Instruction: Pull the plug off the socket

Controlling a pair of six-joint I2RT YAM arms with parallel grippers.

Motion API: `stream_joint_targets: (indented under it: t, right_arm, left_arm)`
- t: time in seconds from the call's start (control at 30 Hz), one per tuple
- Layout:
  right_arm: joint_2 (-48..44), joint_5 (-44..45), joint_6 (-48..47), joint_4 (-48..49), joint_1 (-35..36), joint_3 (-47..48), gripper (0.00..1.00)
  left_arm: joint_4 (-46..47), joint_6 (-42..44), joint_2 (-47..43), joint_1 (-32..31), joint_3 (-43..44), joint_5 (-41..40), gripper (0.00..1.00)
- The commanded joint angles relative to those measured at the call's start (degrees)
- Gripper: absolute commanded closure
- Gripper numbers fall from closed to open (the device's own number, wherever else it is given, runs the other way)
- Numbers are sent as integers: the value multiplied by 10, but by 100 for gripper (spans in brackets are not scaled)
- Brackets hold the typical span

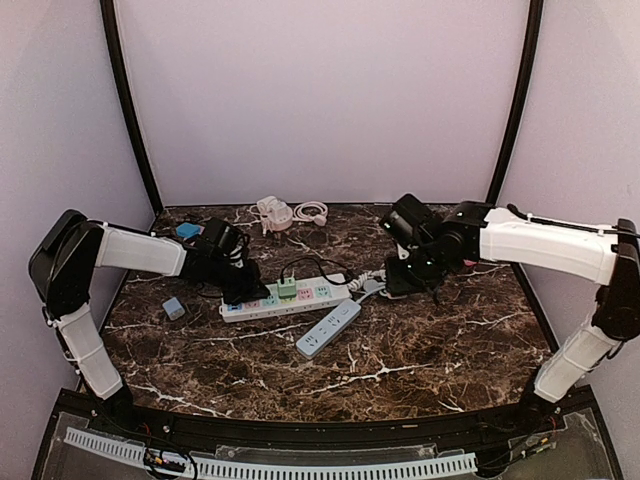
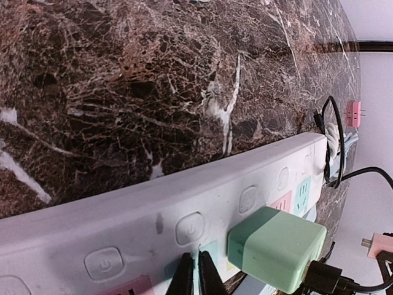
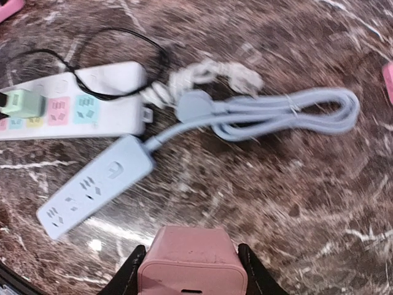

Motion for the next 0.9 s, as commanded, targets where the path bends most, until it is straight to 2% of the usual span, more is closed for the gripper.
stream_joint_targets:
  t: [0.0,0.17,0.3,0.5,0.87]
  right_arm:
    - [-77,-25,54,-92,-31,-95,86]
    - [-169,-106,75,-96,-74,-205,85]
    - [-198,-148,72,-93,-98,-254,84]
    - [-178,-189,65,-58,-115,-281,82]
    - [-89,-204,50,13,-119,-284,74]
  left_arm:
    - [-97,31,15,-13,29,-26,95]
    - [-108,44,2,-15,52,-25,95]
    - [-109,47,-11,-16,57,-26,94]
    - [-115,48,-38,-16,48,-34,93]
    - [-126,50,-80,-16,27,-45,90]
